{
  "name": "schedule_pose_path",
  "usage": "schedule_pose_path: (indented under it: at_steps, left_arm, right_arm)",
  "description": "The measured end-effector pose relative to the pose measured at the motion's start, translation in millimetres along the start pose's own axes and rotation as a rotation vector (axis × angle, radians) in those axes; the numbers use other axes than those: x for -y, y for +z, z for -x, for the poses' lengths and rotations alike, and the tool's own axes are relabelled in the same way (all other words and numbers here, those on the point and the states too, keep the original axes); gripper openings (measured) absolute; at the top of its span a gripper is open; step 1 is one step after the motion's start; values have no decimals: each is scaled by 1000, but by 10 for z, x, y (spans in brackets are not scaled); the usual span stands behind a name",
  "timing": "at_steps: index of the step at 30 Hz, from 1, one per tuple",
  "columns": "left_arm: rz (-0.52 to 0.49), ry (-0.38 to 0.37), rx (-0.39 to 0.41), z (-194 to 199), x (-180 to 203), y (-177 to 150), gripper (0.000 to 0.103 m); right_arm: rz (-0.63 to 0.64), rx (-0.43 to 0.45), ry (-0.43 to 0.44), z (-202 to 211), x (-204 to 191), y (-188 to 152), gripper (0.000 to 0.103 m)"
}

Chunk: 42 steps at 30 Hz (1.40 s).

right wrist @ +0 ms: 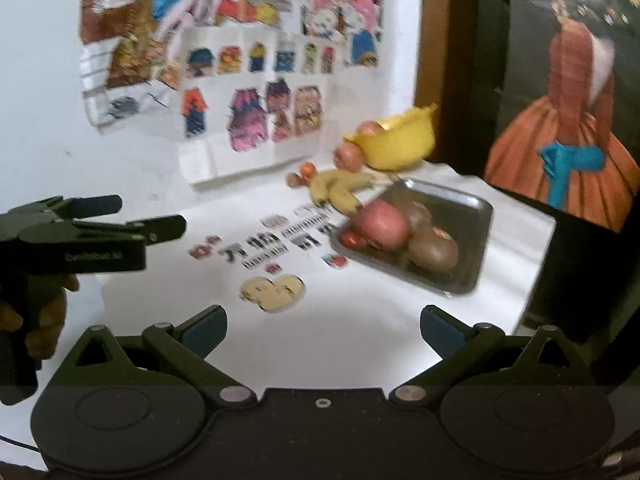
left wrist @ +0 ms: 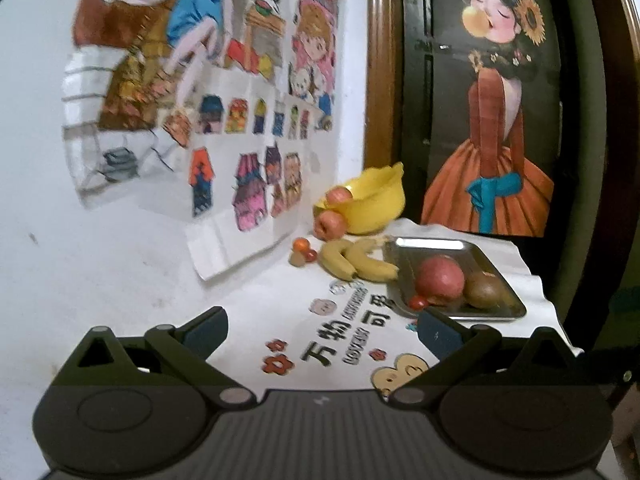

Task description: Organize fruits

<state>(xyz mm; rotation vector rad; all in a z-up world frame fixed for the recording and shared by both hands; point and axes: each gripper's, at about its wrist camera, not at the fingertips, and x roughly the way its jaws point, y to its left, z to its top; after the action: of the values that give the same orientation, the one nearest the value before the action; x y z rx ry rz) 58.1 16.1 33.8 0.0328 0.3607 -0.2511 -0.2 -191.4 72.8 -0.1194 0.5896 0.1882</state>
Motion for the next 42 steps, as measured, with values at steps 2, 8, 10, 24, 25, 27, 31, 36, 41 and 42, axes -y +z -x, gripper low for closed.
schedule_pose_path:
  at_steps: [2,8,10,24,25,27,31,36,41,42]
  left_arm:
    - [-4,12,20,58,-62,50,103]
    - [2,56,78,149,-256,277,103]
    - [-1,65,96,154,-304,361,103]
    - [-56,114,18,-576,-422,659,103]
    - [-52,110,3,-668,-438,657,103]
    - [-45,105,-26,-856,-462,649,103]
    - [-39,85,-74,-1194,-481,616,103]
    - [-34,72,-122,-1610,-451,576,103]
    - [-36,56,-163,-1943,-408,510,103]
    - [-38,54,-169,-1998,-409,493,103]
  right_arm:
    - [23,21,36,39,-83,124,102]
    - [33,96,228,134,-202,655,102]
    - [57,133,240,147,-241,831,102]
    - [-46,56,220,-1142,222,1730,102]
    - [-78,42,227,-1282,306,1773,102]
    - [-122,24,221,-1543,444,1822,102]
    - [-145,-23,195,-2065,666,1823,102]
    - [-153,-98,166,-2690,838,1713,98]
    - [-110,-163,168,-3192,891,1603,89]
    - [-82,-173,179,-3261,886,1579,89]
